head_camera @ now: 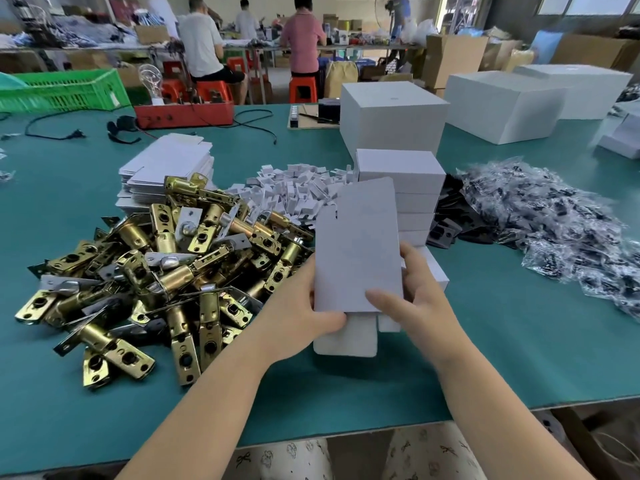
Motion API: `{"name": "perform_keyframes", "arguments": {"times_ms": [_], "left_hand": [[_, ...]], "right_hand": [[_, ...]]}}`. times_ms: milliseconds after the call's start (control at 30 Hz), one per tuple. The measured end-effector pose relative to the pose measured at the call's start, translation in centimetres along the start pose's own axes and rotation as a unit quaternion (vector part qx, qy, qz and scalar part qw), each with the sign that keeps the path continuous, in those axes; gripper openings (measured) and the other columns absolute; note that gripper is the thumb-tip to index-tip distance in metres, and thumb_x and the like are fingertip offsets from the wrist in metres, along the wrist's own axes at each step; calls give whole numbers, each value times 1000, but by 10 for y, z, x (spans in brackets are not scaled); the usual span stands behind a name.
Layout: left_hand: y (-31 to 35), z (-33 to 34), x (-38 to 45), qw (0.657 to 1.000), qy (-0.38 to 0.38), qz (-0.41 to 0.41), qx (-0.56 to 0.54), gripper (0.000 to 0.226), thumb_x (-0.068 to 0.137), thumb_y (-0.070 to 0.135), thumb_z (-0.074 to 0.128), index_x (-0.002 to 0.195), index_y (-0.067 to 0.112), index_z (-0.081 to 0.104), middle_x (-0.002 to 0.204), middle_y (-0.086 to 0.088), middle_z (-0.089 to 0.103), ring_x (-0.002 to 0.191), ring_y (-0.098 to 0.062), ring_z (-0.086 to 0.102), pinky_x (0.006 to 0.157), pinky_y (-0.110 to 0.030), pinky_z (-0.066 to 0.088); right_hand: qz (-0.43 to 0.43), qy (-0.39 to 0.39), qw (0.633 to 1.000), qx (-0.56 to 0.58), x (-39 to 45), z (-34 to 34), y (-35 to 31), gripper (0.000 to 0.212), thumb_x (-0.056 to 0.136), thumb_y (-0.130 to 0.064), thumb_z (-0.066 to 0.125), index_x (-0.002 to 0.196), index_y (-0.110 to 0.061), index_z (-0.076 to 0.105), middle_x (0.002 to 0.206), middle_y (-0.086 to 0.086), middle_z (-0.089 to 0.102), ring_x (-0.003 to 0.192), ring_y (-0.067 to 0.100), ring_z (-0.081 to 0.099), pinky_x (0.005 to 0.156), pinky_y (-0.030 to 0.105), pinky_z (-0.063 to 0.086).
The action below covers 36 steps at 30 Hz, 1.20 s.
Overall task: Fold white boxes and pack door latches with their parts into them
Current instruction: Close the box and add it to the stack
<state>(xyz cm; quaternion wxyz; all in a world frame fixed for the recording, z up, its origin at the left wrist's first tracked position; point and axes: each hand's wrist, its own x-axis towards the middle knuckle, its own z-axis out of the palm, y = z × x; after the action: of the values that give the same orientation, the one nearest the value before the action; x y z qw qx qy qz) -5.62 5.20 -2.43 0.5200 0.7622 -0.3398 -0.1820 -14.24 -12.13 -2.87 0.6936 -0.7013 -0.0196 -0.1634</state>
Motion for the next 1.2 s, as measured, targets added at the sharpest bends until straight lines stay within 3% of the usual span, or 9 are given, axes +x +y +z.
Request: {"name": "perform_keyframes", "arguments": {"times_ms": [200,300,367,500,633,767,900,1033,1200], "left_hand": [[1,3,-2,993,115,19,21,54,82,20,73,119,51,47,100,28,68,91,2,66,70,-12,52],[7,8,-2,980,167,44,99,66,74,45,69,127,55,30,97,40,59,85,4,62,68,-14,54],[8,10,-2,979,159,51,120,64,69,53,56,130,49,39,97,36,61,86,8,61,67,-12,53],[8,8,-4,985,138,61,78,56,77,29,62,121,58,43,102,37,65,88,10,63,65,-4,46],[10,8,-6,989,121,64,50,67,77,18,63,126,59,41,111,32,66,91,8,65,69,-4,46],[8,7,-3,996,81,47,6,64,77,16,59,116,64,46,111,29,68,98,0,67,80,-13,52],[8,6,-3,996,21,41,-71,60,83,6,56,120,53,55,118,19,69,107,-8,67,89,-27,55],[8,6,-3,986,-41,-5,-159,44,87,6,53,125,28,60,109,5,74,91,-10,70,73,-23,57],[5,12,3,981,64,-94,-155,21,94,30,62,101,13,72,91,-3,77,83,-21,74,65,-31,61]], "right_hand": [[-37,-27,983,-175,-2,3,-3,77,82,-7,67,143,-38,32,130,-30,50,124,-5,46,97,10,40],[-25,2,987,-161,-1,5,-1,68,86,-6,59,141,-37,34,112,-26,61,93,2,64,74,15,52],[-3,10,987,-163,-2,6,1,67,88,-8,55,140,-43,31,93,-14,66,62,15,64,55,24,54],[-3,19,974,-224,-1,5,5,78,88,-7,46,140,-57,17,74,-8,63,55,16,54,53,19,52],[-30,26,959,-280,-1,6,6,91,83,-20,45,133,-68,-14,115,-50,39,92,-10,49,73,6,40],[-50,2,938,-343,-2,5,6,96,90,-1,46,133,-58,-17,152,-20,11,117,-18,21,93,13,27],[-100,18,916,-388,-2,9,4,83,83,-9,40,141,-43,-9,145,-32,-27,121,-33,-11,85,-3,22],[-87,-24,911,-402,-4,5,-1,84,77,-37,39,145,-37,-10,152,-24,-26,132,-21,-12,105,15,19],[-108,-79,924,-358,-6,8,2,74,84,-29,51,148,-30,14,158,-18,-8,143,-2,4,110,11,9]]}}
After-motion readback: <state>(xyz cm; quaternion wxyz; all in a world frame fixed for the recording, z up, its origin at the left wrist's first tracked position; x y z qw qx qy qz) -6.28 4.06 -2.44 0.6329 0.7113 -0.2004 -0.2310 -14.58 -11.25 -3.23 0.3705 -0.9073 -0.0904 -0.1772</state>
